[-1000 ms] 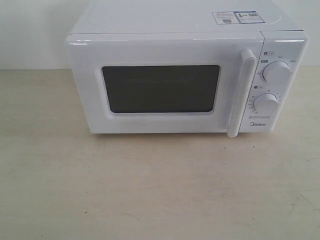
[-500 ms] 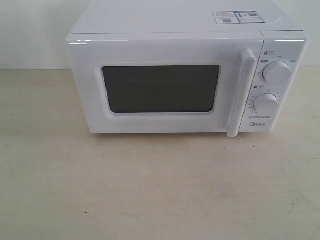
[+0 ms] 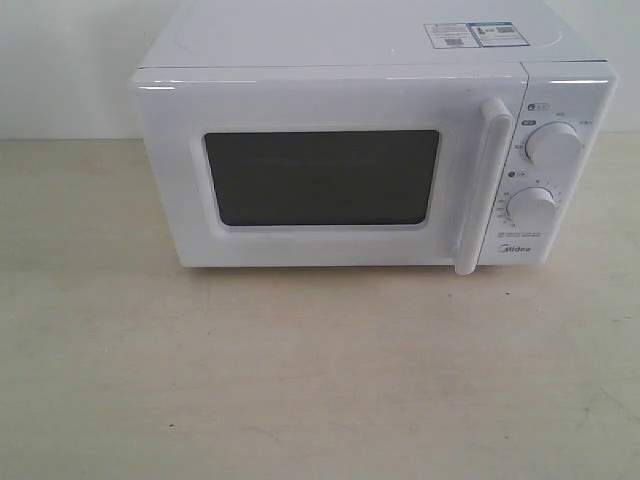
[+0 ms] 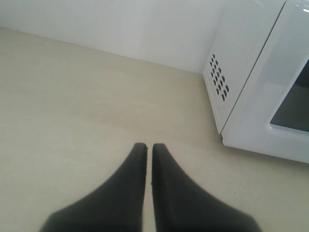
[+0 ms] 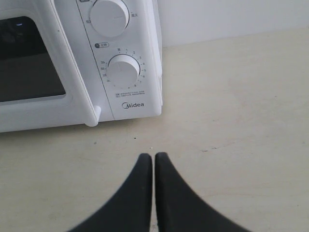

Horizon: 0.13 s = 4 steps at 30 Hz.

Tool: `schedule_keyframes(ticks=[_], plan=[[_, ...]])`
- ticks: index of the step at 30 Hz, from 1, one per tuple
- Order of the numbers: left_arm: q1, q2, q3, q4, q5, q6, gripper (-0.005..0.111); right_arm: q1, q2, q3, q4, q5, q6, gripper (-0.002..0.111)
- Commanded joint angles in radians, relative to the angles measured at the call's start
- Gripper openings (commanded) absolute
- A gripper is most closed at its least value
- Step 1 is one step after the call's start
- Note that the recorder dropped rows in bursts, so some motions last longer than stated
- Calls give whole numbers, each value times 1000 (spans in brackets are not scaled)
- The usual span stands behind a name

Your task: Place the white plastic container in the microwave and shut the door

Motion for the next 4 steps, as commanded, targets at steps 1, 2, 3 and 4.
schedule_keyframes(ticks=[1,2,3,4], plan=[[2,-2,3,-4,-6,4,4,-3,-6,-1,-3,-1,-2,0],[2,-2,3,-4,-6,4,4,-3,-6,-1,-3,-1,-2,0],[2,-2,3,-4,-6,4,4,-3,-6,-1,-3,-1,-2,0],[2,-2,3,-4,-6,4,4,-3,-6,-1,-3,-1,-2,0]])
